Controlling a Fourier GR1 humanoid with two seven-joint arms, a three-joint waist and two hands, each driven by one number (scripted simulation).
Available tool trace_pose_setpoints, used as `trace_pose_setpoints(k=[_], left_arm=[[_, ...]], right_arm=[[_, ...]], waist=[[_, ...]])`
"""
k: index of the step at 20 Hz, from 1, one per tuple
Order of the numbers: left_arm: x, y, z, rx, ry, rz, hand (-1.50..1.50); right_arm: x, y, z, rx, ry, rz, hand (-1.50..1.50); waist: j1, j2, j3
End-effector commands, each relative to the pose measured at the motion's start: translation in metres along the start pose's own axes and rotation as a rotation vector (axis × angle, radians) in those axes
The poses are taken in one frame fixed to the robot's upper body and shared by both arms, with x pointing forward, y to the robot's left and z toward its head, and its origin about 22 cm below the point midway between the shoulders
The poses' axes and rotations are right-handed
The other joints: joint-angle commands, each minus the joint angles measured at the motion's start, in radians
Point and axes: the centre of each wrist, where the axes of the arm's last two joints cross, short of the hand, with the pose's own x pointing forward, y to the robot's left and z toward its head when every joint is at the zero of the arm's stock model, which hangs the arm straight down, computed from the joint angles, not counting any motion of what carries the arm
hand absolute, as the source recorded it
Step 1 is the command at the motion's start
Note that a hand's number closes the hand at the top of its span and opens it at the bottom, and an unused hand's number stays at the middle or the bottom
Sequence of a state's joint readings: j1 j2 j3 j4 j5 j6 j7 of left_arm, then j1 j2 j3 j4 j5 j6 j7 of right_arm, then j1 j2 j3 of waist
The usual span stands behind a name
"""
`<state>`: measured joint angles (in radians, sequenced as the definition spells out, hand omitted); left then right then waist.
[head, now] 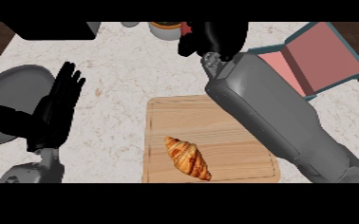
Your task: Pick the bell pepper from the cutting board and place it in the cardboard box
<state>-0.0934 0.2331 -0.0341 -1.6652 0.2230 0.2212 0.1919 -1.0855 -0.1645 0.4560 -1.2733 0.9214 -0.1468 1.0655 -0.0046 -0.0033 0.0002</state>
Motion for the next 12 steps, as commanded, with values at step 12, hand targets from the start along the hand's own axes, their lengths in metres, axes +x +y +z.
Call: trace_pose_setpoints(k=[12], left_arm=[[-0.018,0.002,0.007,-0.016,0.004,0.014,0.0]], right_arm=[[-0.139,0.003,-0.068,-0.061,0.184,0.257,1.5]], waist=[[0.012,0.006,0.0]])
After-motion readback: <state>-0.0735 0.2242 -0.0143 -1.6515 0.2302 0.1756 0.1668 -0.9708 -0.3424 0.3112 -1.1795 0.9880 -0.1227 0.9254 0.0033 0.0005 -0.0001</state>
